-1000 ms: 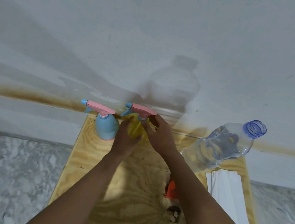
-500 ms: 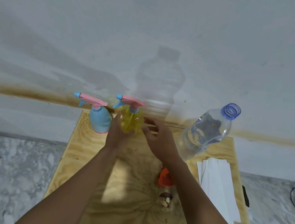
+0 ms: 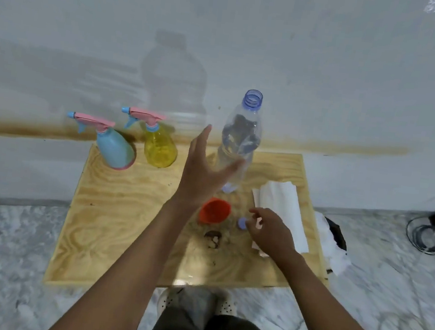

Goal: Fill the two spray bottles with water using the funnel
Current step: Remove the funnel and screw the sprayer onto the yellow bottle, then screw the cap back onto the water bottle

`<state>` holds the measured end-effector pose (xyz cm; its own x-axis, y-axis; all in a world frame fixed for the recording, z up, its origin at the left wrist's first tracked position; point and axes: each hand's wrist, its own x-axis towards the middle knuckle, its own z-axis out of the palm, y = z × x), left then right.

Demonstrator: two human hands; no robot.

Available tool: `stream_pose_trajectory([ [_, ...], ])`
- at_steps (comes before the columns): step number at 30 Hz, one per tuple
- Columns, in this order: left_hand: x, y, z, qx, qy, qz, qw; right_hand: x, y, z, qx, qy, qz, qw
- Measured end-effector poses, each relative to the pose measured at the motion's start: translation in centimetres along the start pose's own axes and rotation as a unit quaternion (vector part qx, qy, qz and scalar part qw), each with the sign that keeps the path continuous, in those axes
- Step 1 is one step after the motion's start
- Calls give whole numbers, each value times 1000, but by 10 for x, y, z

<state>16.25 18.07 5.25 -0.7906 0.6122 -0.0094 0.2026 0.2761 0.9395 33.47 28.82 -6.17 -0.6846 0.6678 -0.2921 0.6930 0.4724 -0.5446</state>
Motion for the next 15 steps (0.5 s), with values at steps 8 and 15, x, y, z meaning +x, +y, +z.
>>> stream_pose_trajectory([
  [8, 26, 43, 35, 10, 72, 5, 997, 24, 4, 20, -166, -63, -42, 983],
  [15, 29, 43, 36, 18, 102, -6, 995, 35, 10, 21, -181, -78, -81, 977],
])
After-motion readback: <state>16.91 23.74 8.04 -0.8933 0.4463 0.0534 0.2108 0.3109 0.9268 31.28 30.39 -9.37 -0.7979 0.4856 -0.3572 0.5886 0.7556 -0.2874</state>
